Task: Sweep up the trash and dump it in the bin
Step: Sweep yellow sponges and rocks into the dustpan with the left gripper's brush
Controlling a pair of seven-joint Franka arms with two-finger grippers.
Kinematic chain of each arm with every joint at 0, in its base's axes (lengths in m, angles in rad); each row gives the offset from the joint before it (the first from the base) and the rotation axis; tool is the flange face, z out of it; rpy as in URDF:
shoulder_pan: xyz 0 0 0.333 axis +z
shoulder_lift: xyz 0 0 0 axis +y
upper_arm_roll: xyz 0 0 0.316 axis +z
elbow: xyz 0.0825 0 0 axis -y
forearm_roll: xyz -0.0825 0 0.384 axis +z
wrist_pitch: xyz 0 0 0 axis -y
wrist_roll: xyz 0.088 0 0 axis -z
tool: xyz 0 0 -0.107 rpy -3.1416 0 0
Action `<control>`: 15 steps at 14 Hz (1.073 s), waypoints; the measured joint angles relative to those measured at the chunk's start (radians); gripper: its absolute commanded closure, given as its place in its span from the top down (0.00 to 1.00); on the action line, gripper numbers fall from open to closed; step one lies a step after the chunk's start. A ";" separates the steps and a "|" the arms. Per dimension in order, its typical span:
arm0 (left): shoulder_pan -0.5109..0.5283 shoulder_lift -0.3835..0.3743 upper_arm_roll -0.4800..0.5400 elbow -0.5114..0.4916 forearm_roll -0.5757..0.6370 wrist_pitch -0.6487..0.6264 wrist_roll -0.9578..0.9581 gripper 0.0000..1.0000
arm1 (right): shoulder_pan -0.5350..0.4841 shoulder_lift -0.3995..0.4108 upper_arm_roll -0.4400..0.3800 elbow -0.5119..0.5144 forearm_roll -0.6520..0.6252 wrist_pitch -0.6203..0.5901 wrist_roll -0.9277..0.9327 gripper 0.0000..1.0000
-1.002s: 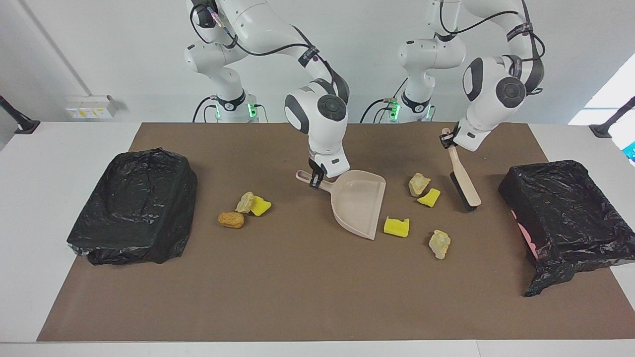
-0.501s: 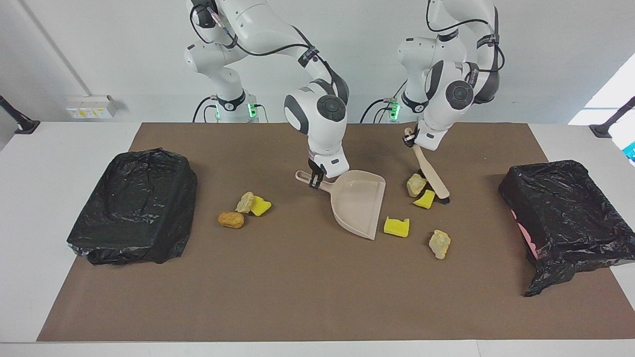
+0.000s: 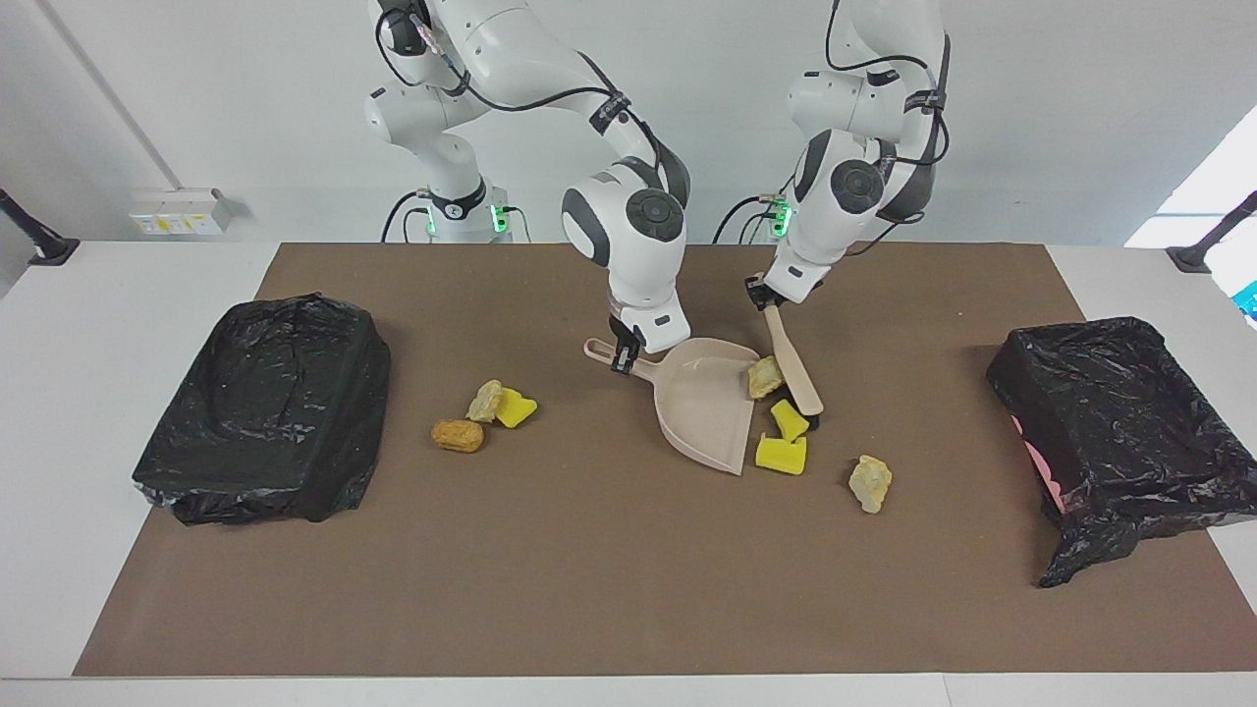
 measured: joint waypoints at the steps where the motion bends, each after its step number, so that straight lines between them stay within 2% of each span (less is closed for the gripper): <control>1: -0.036 0.001 0.000 0.008 -0.003 -0.001 0.024 0.00 | 0.000 0.000 0.000 0.000 0.000 0.000 0.000 0.00; 3: -0.088 0.003 -0.001 0.044 -0.006 -0.036 0.038 0.00 | -0.001 0.000 0.000 0.000 0.000 0.000 0.000 0.00; 6: -0.077 0.003 0.015 0.150 -0.005 -0.201 0.080 0.00 | -0.001 0.000 0.000 0.000 0.000 0.000 0.000 0.00; 8: 0.006 0.002 0.025 0.214 0.002 -0.255 0.142 0.00 | -0.001 0.000 0.000 0.000 0.000 0.000 0.000 0.00; 11: 0.153 0.014 0.037 0.267 0.093 -0.269 0.307 0.00 | -0.001 0.000 0.000 0.000 0.000 0.000 0.000 0.00; 13: 0.220 0.047 0.039 0.308 0.163 -0.253 0.381 0.00 | -0.001 0.000 0.000 0.000 0.000 0.000 0.000 0.00; 15: 0.286 0.113 0.039 0.377 0.197 -0.235 0.452 0.00 | -0.001 0.000 0.000 0.000 0.000 0.000 0.000 0.00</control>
